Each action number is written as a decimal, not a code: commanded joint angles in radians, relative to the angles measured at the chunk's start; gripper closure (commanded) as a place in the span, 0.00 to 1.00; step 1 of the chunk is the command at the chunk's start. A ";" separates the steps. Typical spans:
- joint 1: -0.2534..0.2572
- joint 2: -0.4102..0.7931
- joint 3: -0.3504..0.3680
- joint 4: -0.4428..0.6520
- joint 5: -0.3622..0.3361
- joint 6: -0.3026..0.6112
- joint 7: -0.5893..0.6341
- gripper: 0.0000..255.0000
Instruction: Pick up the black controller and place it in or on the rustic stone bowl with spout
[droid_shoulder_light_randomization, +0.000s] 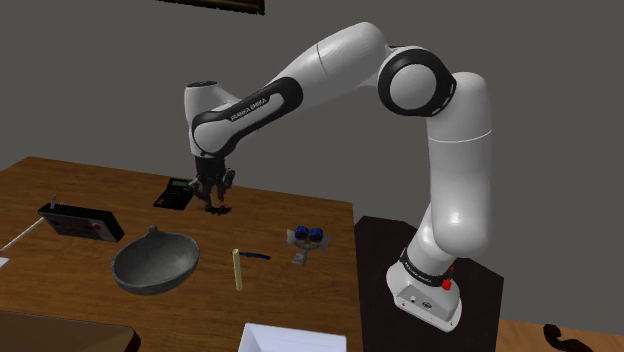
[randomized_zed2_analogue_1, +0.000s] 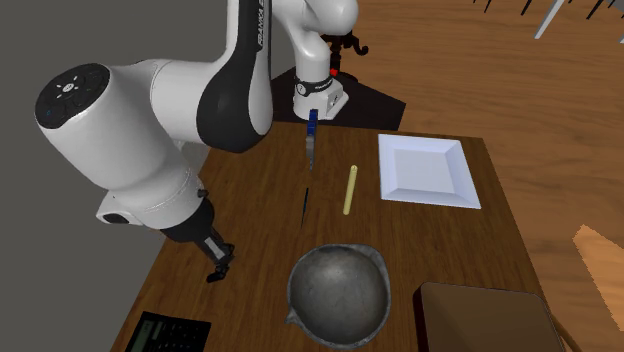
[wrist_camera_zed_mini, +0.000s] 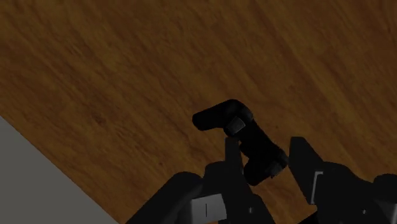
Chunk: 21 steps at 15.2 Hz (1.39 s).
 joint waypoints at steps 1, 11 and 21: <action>0.092 0.055 -0.023 0.108 -0.199 -0.097 -0.023 0.00; 0.213 0.152 -0.082 0.159 -0.432 -0.107 -0.075 0.00; 0.213 0.152 -0.082 0.159 -0.432 -0.107 -0.076 1.00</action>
